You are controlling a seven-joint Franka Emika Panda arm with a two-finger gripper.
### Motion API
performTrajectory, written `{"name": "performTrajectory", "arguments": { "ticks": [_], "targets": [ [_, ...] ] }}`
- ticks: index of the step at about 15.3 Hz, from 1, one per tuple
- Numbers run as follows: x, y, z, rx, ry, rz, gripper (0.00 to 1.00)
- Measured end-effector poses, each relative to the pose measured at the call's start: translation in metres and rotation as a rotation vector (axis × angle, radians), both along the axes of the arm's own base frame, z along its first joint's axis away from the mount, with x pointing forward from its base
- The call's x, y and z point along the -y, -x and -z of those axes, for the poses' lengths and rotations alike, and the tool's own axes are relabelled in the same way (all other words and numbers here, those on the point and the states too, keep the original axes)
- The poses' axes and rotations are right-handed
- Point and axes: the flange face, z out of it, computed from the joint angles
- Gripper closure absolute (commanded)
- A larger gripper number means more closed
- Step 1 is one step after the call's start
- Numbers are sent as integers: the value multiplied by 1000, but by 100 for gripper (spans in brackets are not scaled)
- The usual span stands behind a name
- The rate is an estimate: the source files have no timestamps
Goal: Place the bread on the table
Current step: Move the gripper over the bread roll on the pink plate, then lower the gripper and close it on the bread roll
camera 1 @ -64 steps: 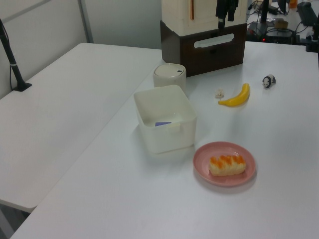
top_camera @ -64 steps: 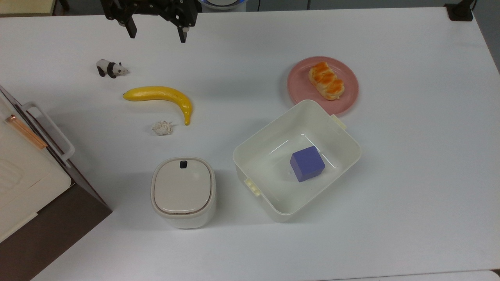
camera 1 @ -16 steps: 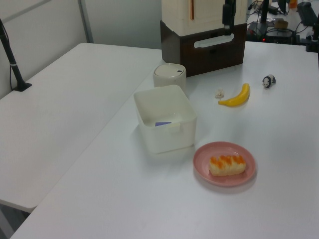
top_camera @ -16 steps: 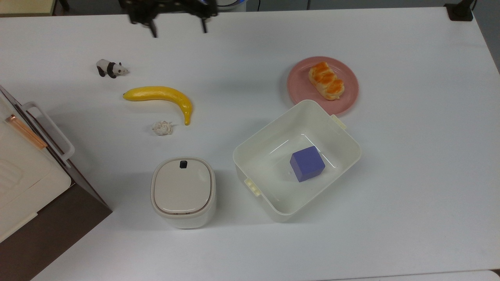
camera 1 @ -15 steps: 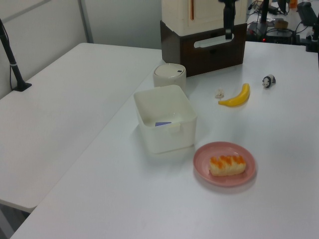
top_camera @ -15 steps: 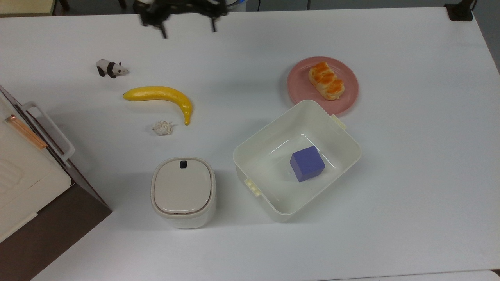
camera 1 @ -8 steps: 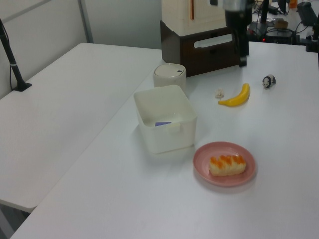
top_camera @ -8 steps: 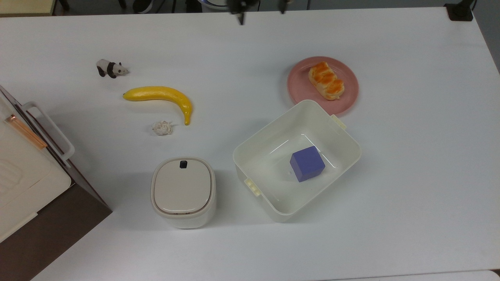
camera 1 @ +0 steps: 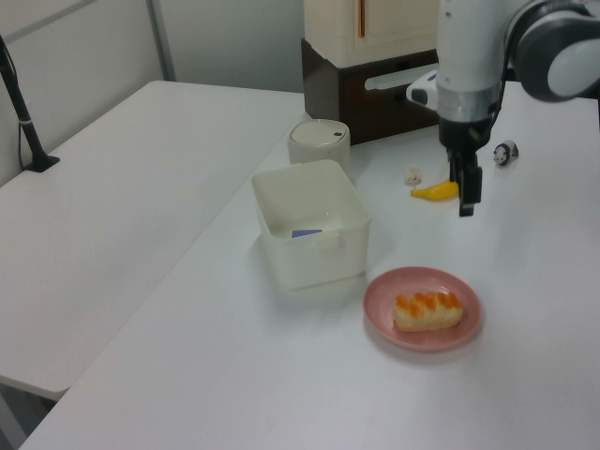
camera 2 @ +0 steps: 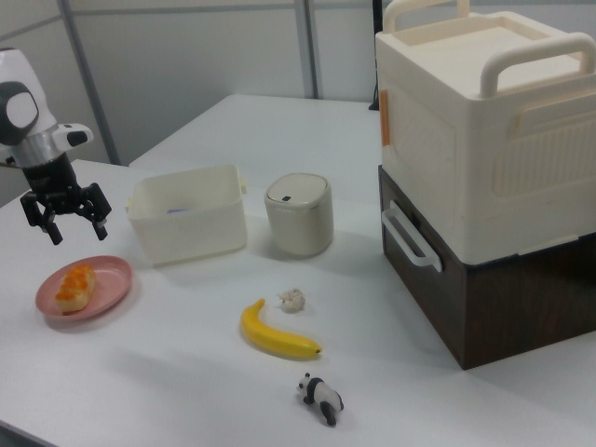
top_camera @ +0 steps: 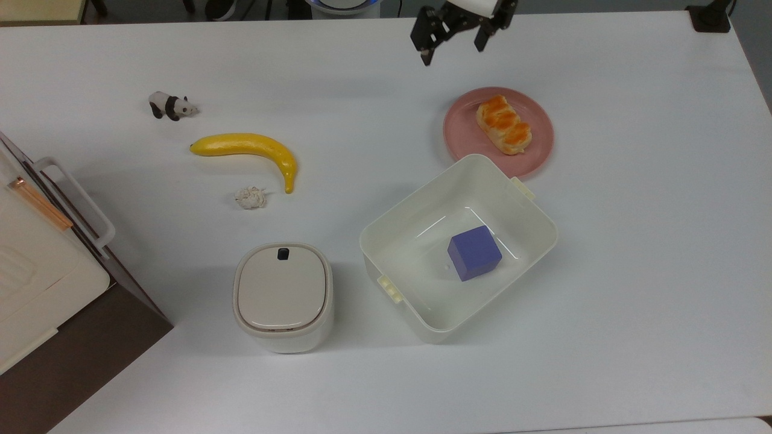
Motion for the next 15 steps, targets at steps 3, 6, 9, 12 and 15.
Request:
{"name": "performTrajectory", "arguments": {
  "ticks": [3, 6, 9, 12, 15],
  "targets": [
    [-22, -7, 21, 43, -31, 27, 0],
    [-50, -9, 58, 59, -4, 14, 0],
    [-78, 0, 94, 30, 22, -19, 0],
    [-95, 9, 108, 6, 28, -51, 0],
    [-101, 13, 110, 4, 29, -64, 0]
  ]
}}
